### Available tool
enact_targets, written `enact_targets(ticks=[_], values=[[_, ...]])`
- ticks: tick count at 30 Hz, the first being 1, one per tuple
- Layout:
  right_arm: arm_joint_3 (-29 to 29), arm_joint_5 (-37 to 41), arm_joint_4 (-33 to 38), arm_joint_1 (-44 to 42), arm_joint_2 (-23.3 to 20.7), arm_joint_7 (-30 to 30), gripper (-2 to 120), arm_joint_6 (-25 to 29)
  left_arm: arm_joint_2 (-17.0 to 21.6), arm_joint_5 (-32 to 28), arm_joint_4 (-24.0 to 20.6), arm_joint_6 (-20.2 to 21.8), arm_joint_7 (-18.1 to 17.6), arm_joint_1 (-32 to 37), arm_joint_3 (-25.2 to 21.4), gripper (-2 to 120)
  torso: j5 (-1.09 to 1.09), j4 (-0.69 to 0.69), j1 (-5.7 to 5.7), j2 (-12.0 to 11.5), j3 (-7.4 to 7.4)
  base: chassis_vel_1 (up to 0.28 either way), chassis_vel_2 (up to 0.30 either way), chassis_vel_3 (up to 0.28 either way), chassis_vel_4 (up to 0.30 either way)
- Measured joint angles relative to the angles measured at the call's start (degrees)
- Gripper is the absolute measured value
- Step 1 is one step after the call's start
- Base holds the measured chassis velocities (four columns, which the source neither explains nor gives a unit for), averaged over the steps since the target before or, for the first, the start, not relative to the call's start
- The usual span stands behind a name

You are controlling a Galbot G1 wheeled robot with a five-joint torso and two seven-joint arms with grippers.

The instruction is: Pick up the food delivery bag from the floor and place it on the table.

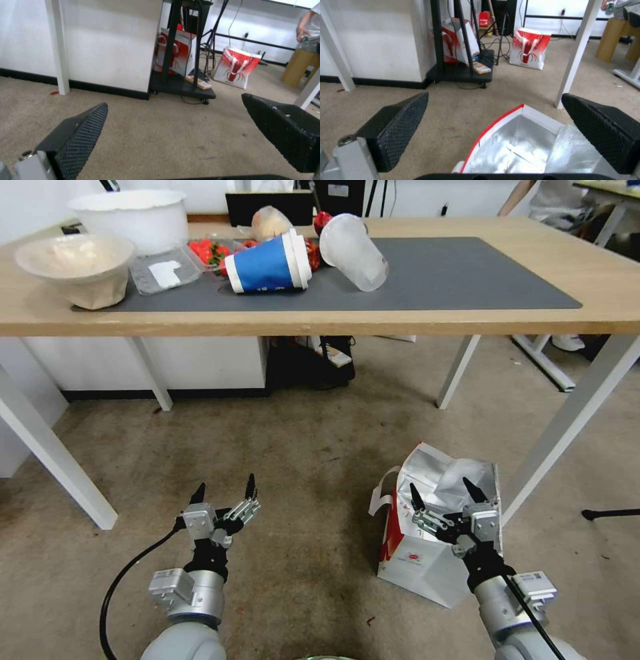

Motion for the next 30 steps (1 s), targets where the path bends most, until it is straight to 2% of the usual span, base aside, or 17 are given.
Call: enact_targets(ticks=[5, 14, 19, 30], values=[[0.0, -0.1, -0.2, -0.1, 0.0, 0.0, 100, 0.1, 0.0, -0.1, 0.0, 0.0, 0.1, 0.0, -0.1, 100, 0.0, 0.0, -0.19, -1.1, -0.27, 0.0, 0.0, 0.0, 0.0], [0.0, -0.2, -0.3, -0.1, 0.1, -0.1, 100, 0.1, 0.2, -0.2, -0.2, -0.1, 0.1, 0.2, -0.1, 100, 0.0, 0.0, -0.22, -1.0, -0.27, 0.0, 0.0, 0.0, 0.0], [0.0, -0.2, -0.6, -0.2, -0.1, 0.0, 100, 0.2, 0.4, -0.3, 0.1, -1.5, 0.7, 0.1, -0.3, 100, 0.0, 0.0, -0.22, -0.9, -0.27, 0.0, 0.0, 0.0, 0.0], [2.7, 2.5, 0.3, 1.2, -3.2, 0.9, 100, -1.2, 0.5, 1.8, 0.1, -2.4, 0.6, 0.4, -0.2, 100, 0.0, 0.0, -0.18, -0.7, -0.27, 0.0, 0.0, 0.0, 0.0]])
